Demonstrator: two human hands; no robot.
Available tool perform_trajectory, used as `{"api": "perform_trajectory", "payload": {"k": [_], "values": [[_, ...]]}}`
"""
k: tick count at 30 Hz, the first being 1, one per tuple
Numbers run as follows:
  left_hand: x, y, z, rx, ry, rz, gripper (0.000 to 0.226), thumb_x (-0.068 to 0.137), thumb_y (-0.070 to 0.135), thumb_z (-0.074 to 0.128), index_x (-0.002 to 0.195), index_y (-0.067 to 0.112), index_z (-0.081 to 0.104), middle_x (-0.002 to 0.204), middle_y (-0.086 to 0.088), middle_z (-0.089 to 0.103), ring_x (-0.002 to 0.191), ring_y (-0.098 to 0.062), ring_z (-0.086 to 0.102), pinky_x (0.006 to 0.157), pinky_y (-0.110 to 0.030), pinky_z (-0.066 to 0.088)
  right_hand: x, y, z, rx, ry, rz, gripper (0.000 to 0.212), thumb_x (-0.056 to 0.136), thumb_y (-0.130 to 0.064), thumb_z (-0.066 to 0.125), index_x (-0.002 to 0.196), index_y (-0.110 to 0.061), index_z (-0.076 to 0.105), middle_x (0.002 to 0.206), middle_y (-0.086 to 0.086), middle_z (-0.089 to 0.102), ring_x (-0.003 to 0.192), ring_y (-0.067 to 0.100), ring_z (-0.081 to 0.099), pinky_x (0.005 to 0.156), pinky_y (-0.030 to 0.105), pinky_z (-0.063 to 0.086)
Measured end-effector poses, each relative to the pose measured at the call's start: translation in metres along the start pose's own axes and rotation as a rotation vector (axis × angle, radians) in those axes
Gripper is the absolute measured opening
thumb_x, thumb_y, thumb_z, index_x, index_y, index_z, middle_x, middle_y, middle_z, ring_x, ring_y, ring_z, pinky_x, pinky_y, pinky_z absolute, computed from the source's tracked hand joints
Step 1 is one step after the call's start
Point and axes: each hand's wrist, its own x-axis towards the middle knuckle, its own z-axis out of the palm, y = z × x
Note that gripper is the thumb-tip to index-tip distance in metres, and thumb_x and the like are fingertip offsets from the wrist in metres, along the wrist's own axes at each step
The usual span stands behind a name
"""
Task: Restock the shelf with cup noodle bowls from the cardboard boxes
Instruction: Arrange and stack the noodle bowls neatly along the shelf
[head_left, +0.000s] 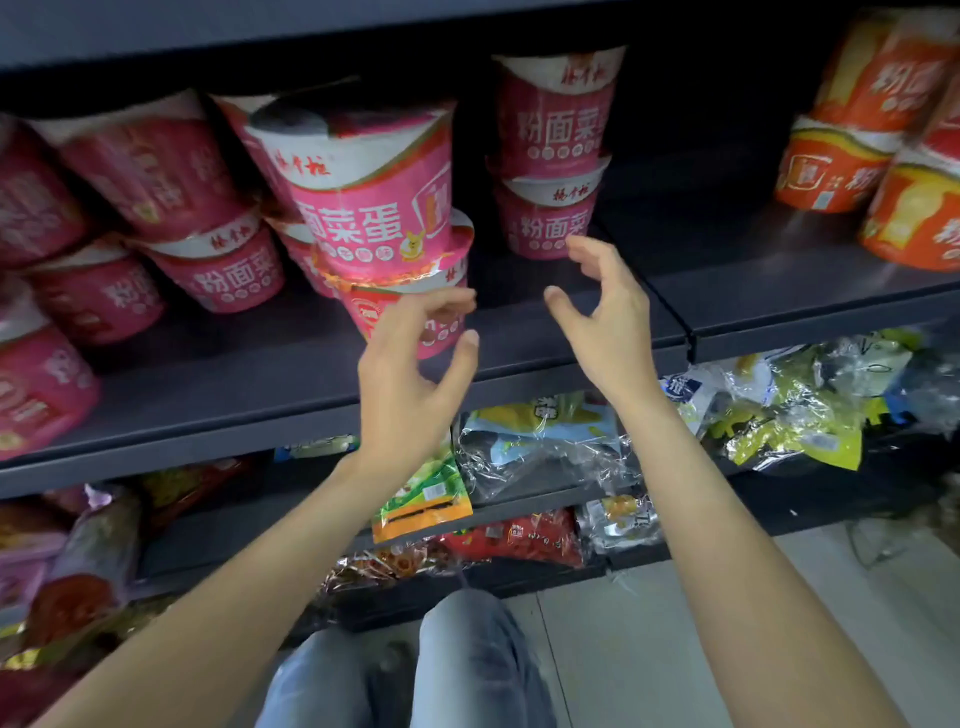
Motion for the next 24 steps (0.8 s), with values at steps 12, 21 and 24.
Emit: {"api": "perform_trajectory", "payload": {"k": [12,21,24], "values": [[0.087,-0.063,-0.06,-0.277,-0.117,-0.336,0.126,0.061,0.041,0.085,0.152,0.017,0.002,0.139,0.011,0.041,0.125,0.0,0.048,0.107,-0.028,0.042,-0.007,-0.051,0.12,0.173,-0.204,0.193,0.145,0.058,-0.038,0.088,0.146,-0.025,-0.026,0.158,0.006,0.016,0.144,0.024,0.021,0.112,0.064,0.016],[0.105,-0.053,-0.011,-0.155,-0.11,-0.348,0.133,0.044,0.068,0.083,0.15,0.02,0.018,0.142,0.0,0.046,0.128,-0.013,0.048,0.107,-0.04,0.043,-0.011,-0.029,0.084,0.048,0.008,0.23,0.132,0.062,-0.034,0.087,0.15,-0.03,-0.012,0.151,0.001,0.031,0.141,0.021,0.025,0.117,0.057,0.005],[0.106,-0.031,0.029,-0.171,-0.102,-0.341,0.13,0.049,0.059,0.086,0.151,0.019,0.017,0.144,-0.005,0.039,0.132,-0.017,0.04,0.11,-0.033,0.036,-0.013,-0.019,0.069,-0.125,0.211,0.23,0.132,0.062,-0.044,0.085,0.151,-0.023,-0.011,0.15,0.006,0.033,0.14,0.022,0.028,0.115,0.057,0.005]]}}
